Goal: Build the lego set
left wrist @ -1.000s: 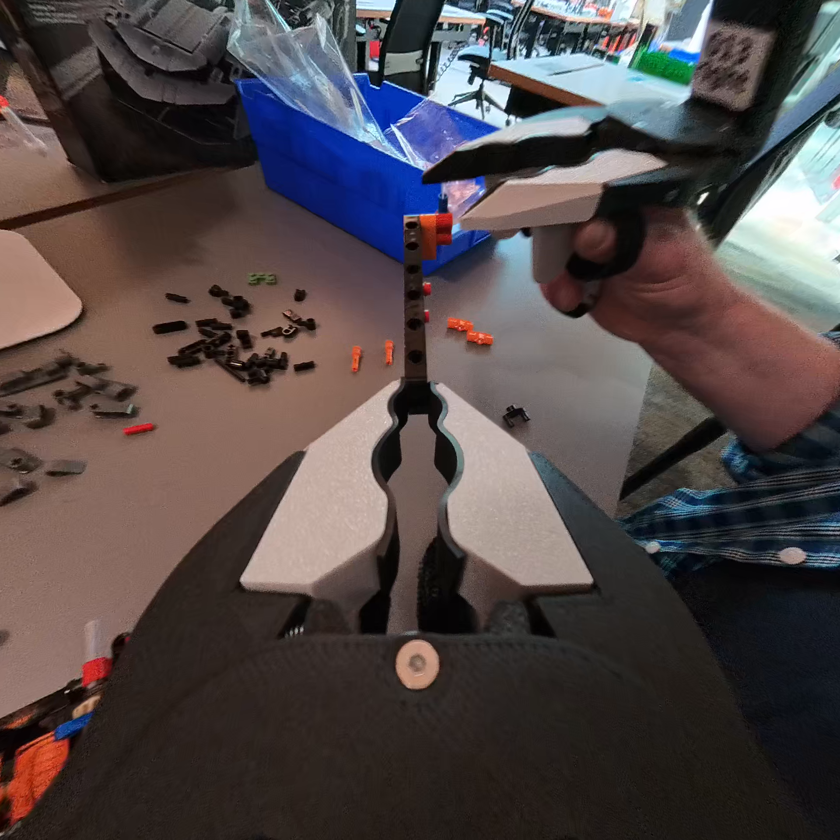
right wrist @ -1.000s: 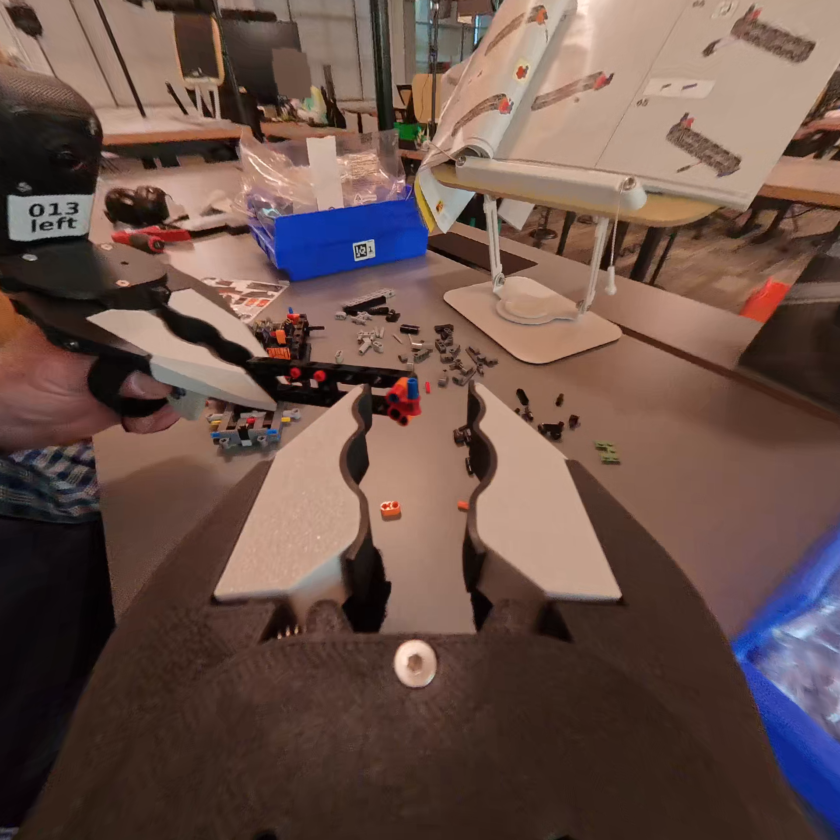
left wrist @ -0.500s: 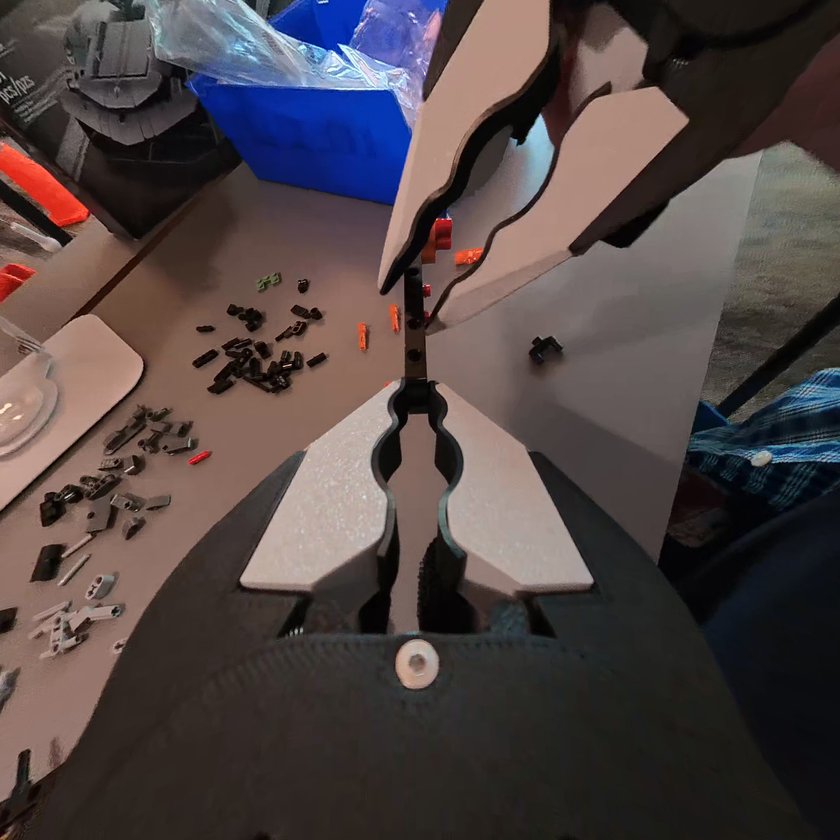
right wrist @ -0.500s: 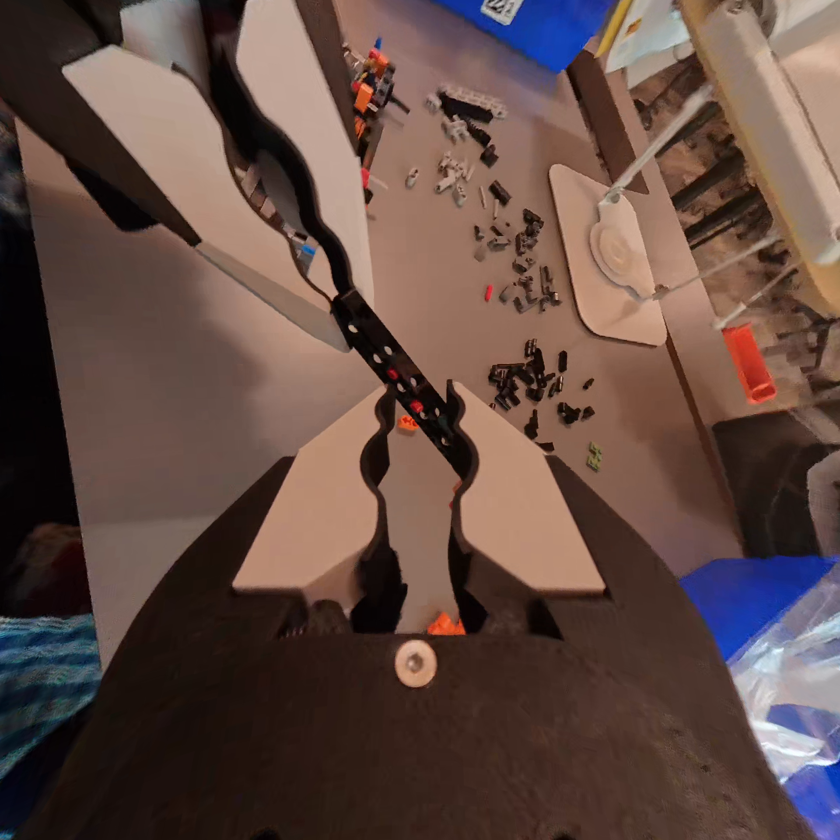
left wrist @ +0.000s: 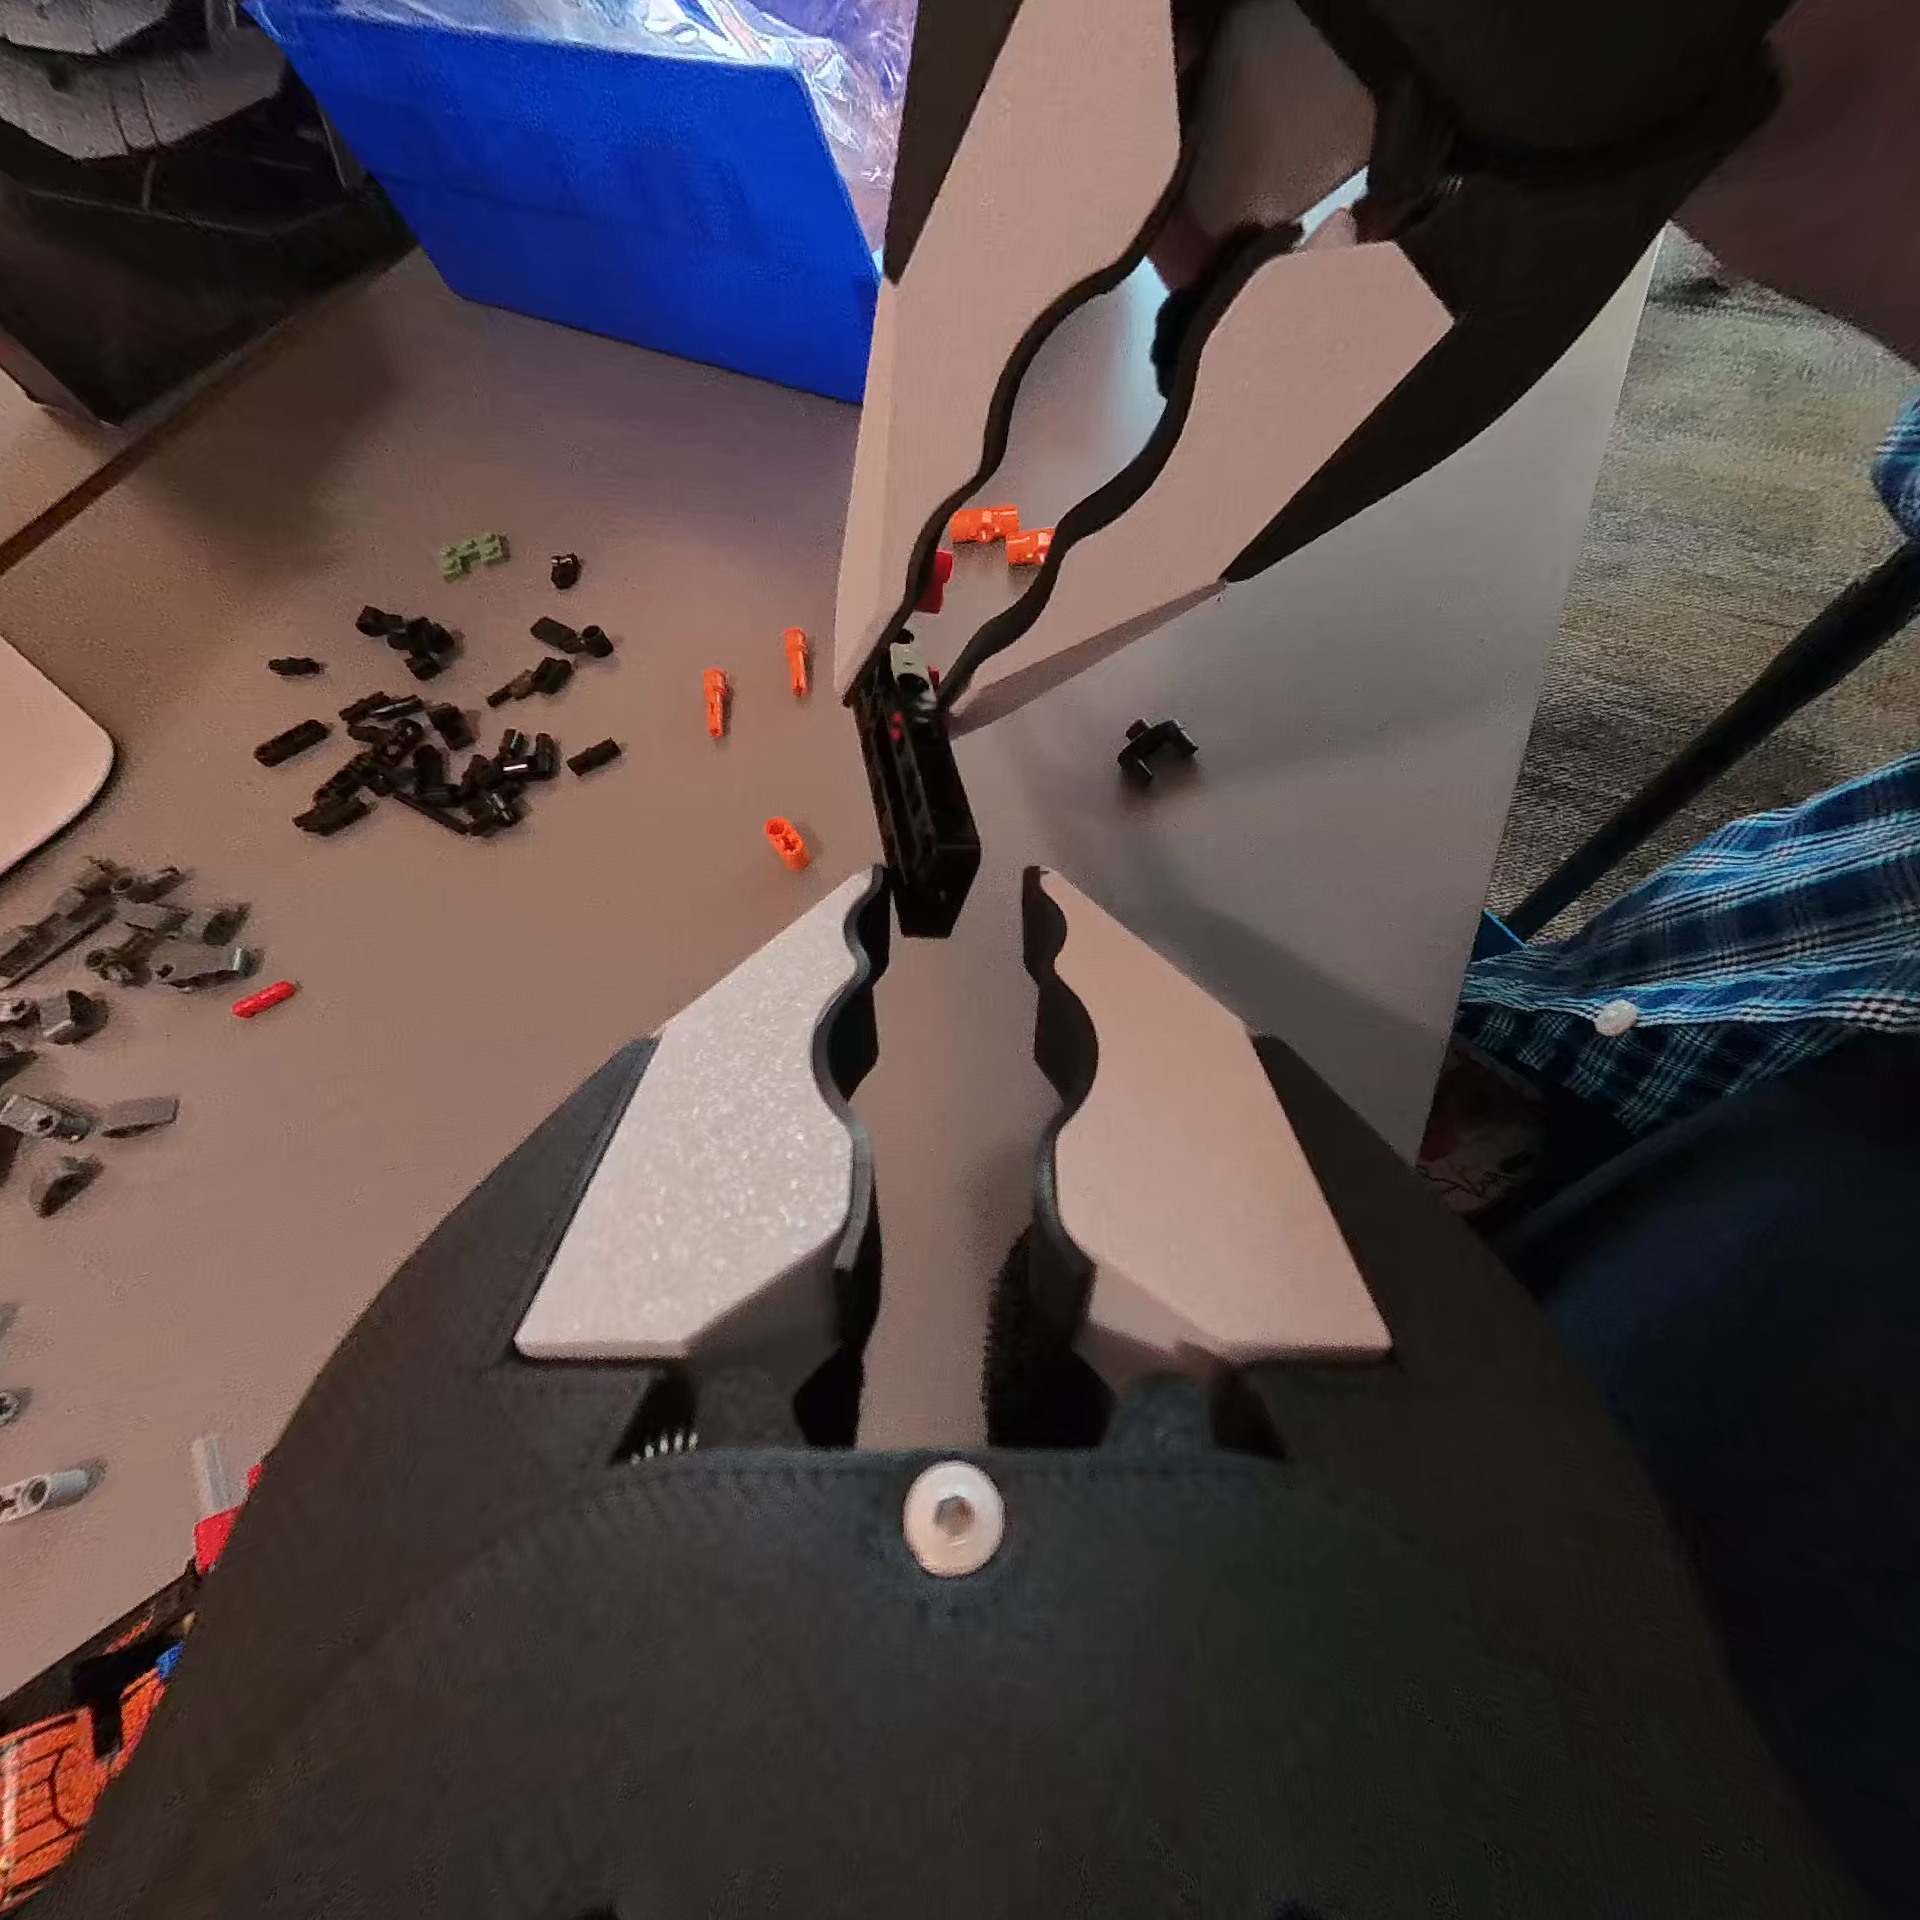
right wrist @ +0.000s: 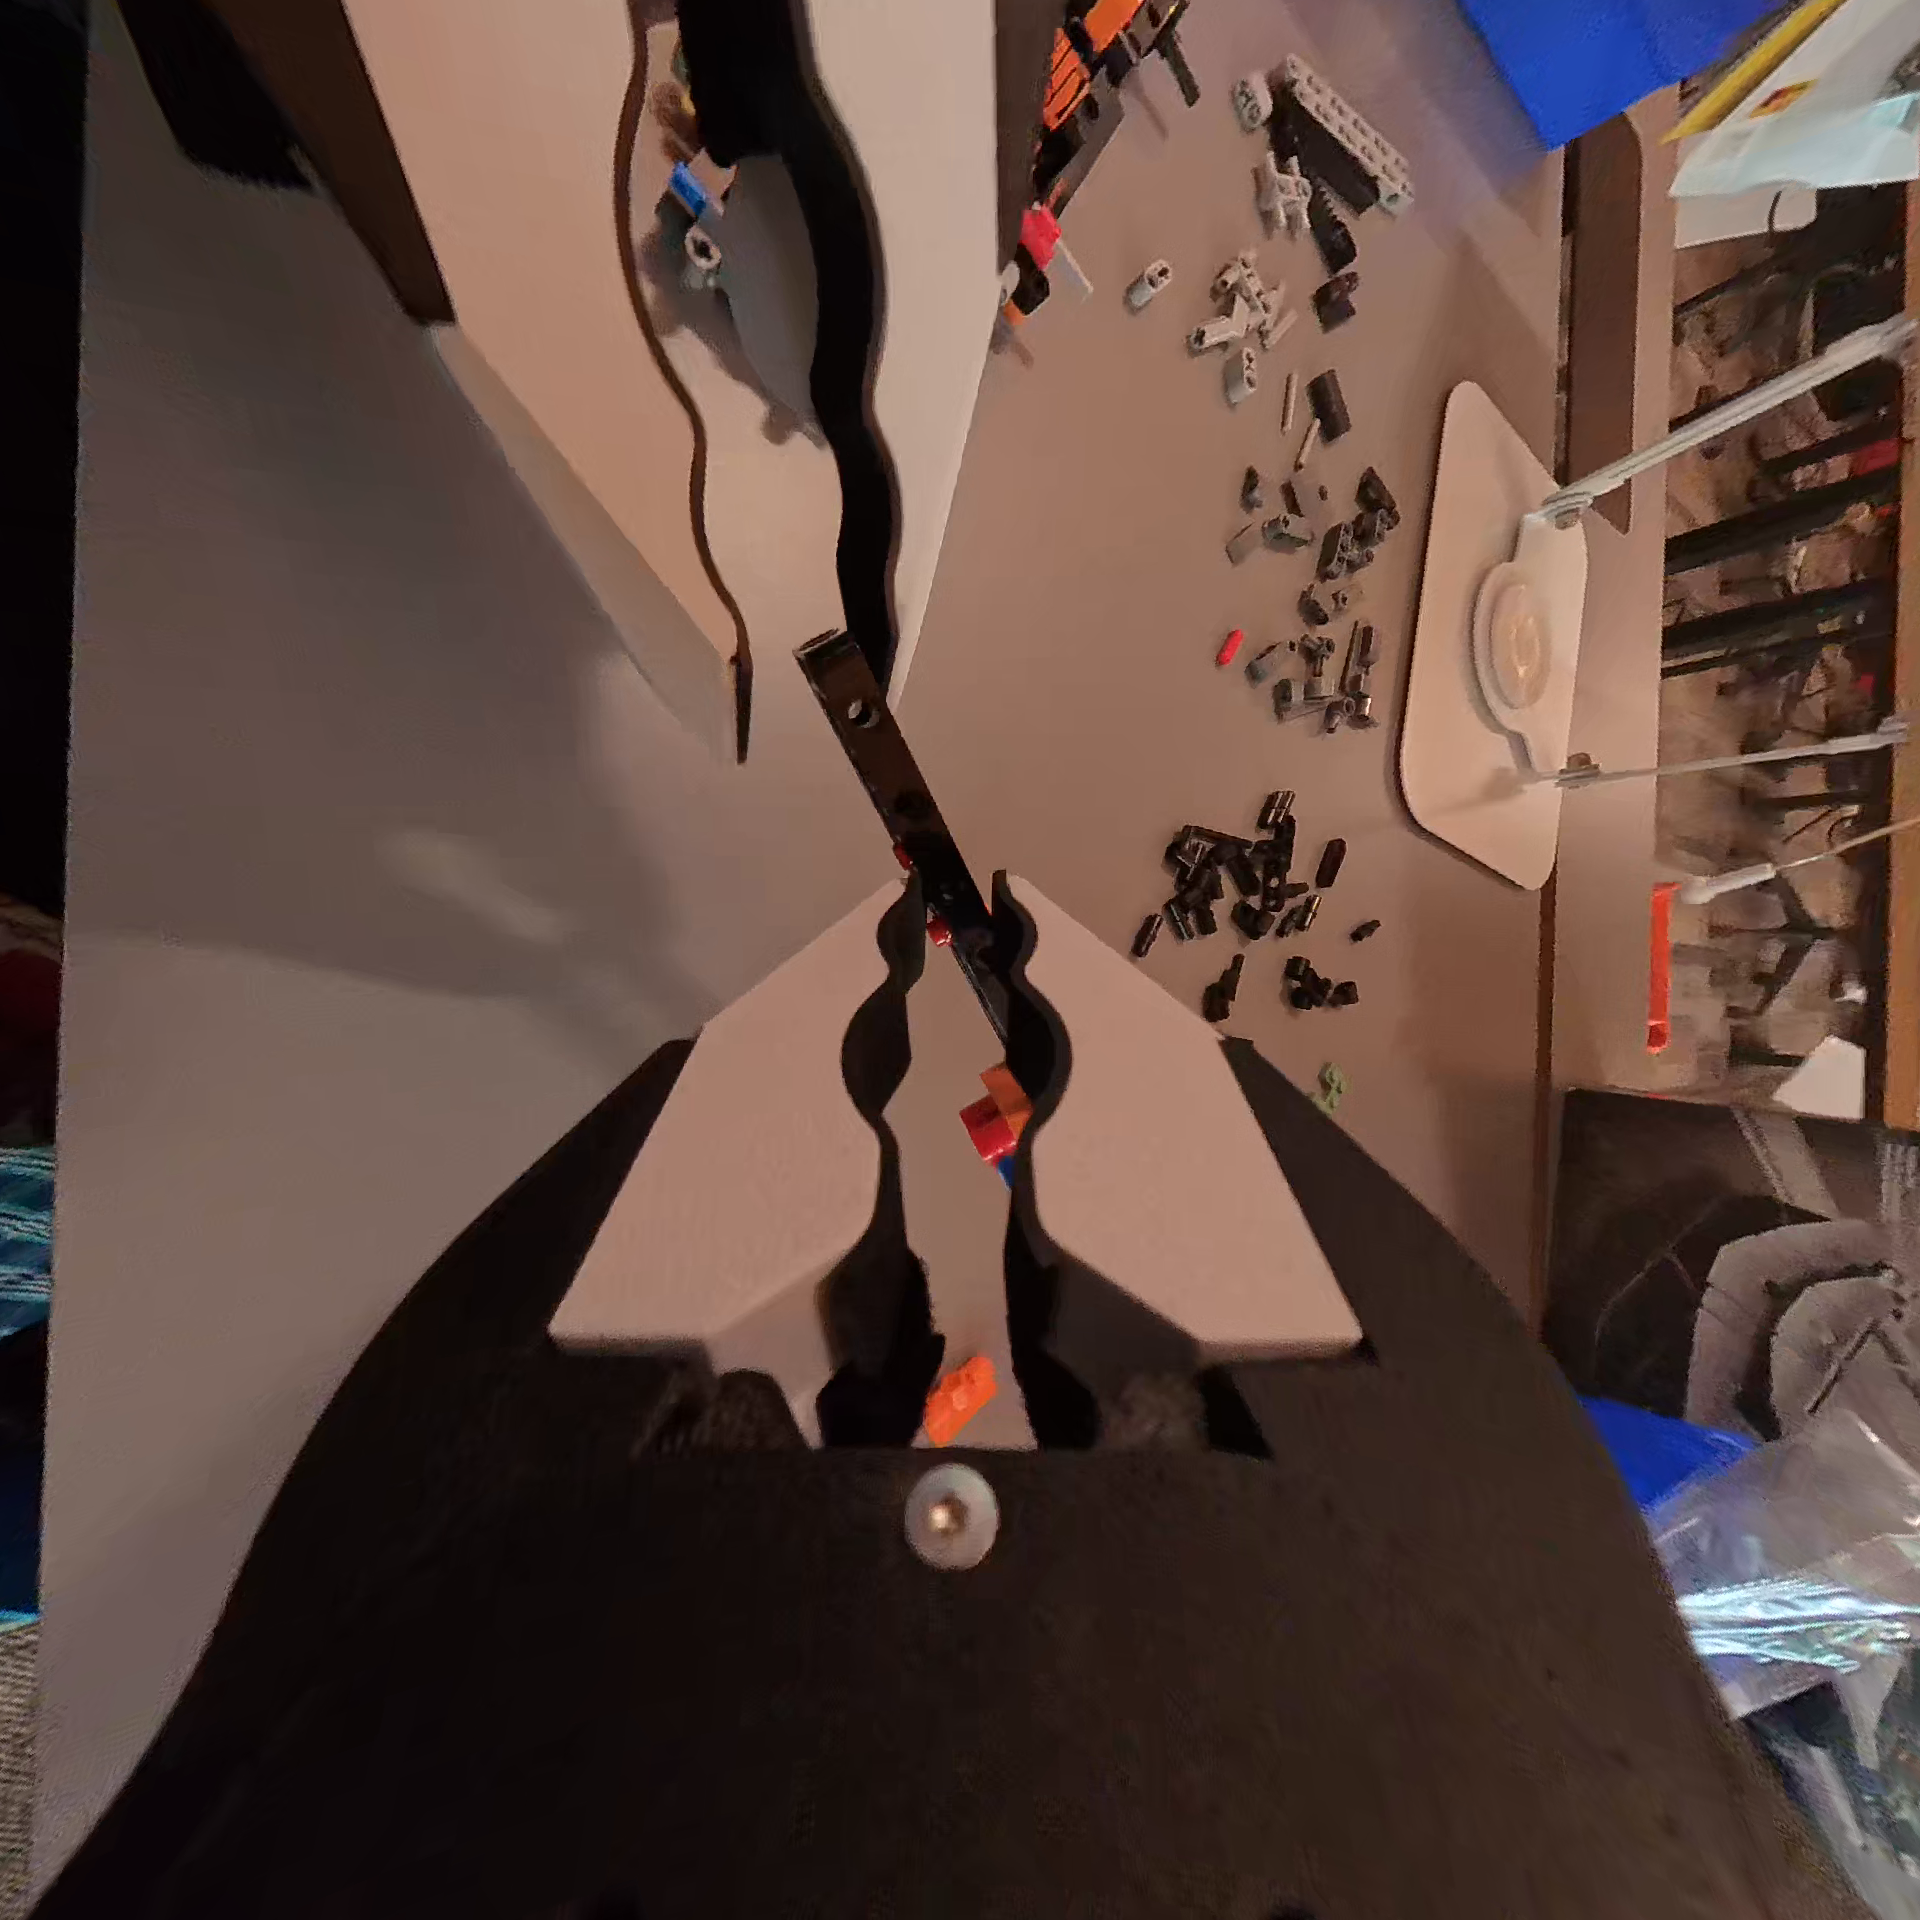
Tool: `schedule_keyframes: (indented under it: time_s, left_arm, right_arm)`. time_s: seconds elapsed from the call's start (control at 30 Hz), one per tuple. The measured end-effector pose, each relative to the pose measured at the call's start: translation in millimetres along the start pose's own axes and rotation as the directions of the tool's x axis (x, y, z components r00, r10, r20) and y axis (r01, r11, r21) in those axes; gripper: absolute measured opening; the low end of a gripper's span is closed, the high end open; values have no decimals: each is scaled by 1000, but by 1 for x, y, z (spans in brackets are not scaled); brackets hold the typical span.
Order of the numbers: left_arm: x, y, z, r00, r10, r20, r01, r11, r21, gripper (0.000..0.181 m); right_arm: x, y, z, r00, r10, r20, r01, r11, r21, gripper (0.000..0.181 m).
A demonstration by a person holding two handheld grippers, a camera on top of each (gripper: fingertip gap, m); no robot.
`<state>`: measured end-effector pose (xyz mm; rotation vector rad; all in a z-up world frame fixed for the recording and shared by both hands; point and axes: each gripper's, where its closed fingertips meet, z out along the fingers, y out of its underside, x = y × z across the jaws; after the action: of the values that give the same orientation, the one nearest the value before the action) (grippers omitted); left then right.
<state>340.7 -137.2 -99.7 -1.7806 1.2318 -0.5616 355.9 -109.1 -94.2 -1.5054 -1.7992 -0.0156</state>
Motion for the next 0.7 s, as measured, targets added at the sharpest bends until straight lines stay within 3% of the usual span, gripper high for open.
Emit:
schedule_keyframes:
  time_s: [0.03, 0.2, 0.4, 0.7]
  left_arm:
    - [0, 1, 0, 1000, -12, -9, 12, 1000, -3, 25]
    - [5, 17, 5, 999, 26, -18, -28, 997, -71, 18]
    - [10, 36, 15, 984, 175, 17, -169, 970, -177, 12]
    - [25, 49, 28, 988, 148, -36, -152, 962, -228, 16]
  right_arm:
    - [-1, 1, 2, 1000, -20, 0, 20, 1000, -5, 9]
    - [-13, 10, 14, 993, -117, -9, 117, 993, -13, 10]
    - [-27, 19, 27, 983, -183, 10, 183, 983, -26, 10]
    - [-36, 26, 36, 961, -266, 78, 269, 963, -28, 12]
